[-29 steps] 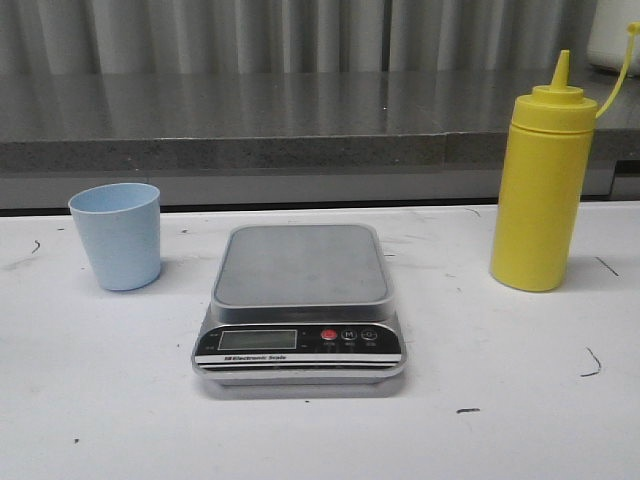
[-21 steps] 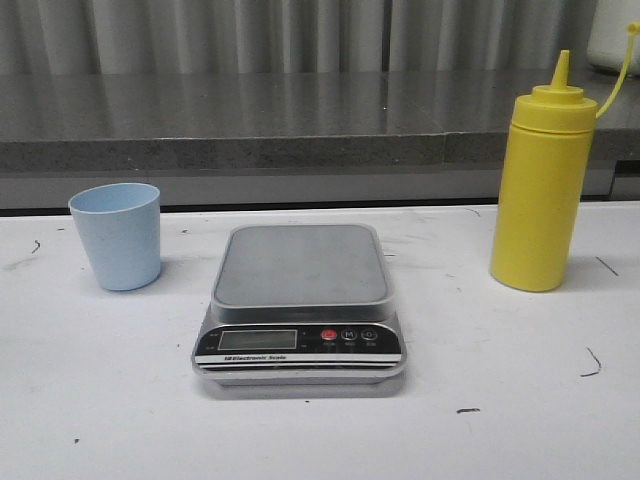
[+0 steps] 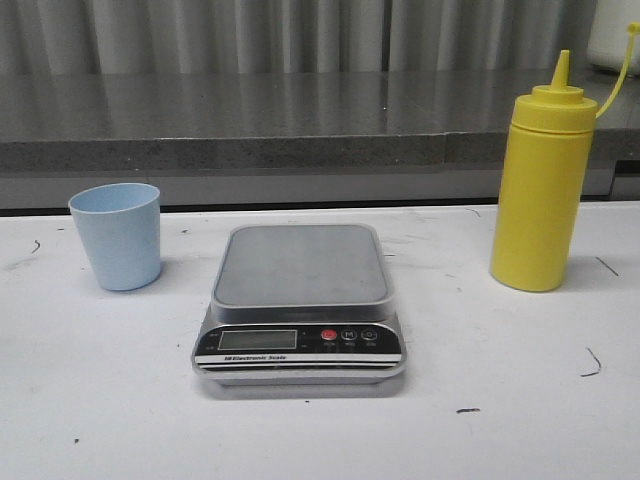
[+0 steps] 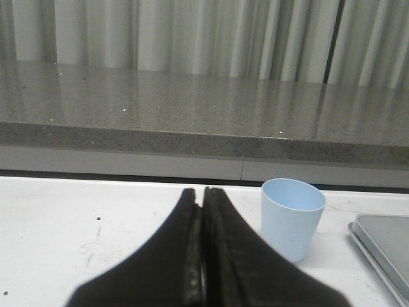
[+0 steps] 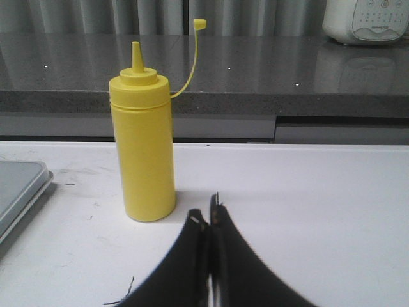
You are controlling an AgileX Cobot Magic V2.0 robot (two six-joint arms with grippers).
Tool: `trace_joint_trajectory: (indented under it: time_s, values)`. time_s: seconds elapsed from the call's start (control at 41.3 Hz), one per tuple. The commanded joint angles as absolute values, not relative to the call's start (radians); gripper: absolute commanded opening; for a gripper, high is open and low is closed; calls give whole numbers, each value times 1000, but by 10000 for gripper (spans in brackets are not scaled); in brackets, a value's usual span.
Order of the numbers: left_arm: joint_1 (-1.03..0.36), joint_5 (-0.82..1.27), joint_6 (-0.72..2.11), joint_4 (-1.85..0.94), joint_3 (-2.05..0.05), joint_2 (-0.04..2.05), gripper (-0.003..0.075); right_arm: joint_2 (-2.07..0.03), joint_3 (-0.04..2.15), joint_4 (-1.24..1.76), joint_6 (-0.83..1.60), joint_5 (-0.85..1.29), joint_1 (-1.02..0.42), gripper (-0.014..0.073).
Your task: Pour seasoning into cup on scale with both arms
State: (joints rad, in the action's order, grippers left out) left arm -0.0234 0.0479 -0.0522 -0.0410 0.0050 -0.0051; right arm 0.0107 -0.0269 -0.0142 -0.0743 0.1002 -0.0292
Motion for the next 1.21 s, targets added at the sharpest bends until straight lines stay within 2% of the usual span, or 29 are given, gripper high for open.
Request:
trace_joint_trajectory:
  time_s: [0.0, 0.218, 0.436, 0.703, 0.896, 1.187]
  values:
    - [-23, -44, -59, -41, 28, -20, -20, 27, -20, -23, -77, 10, -24, -117]
    - [-23, -54, -59, -43, -71, -20, -20, 26, 96, -24, -76, 78, -25, -117]
    - [-23, 154, -59, -43, -360, 44, -20, -53, 359, -48, -74, 253, -25, -117]
    - [-23, 428, -59, -43, -653, 263, -20, -262, 611, -19, -67, 531, -25, -117]
    - [-23, 455, -59, -43, -648, 353, -20, -409, 643, -15, -37, 653, -25, -117]
    - [-23, 451, -59, -45, -576, 405, -20, -553, 643, -27, -37, 678, -25, -117]
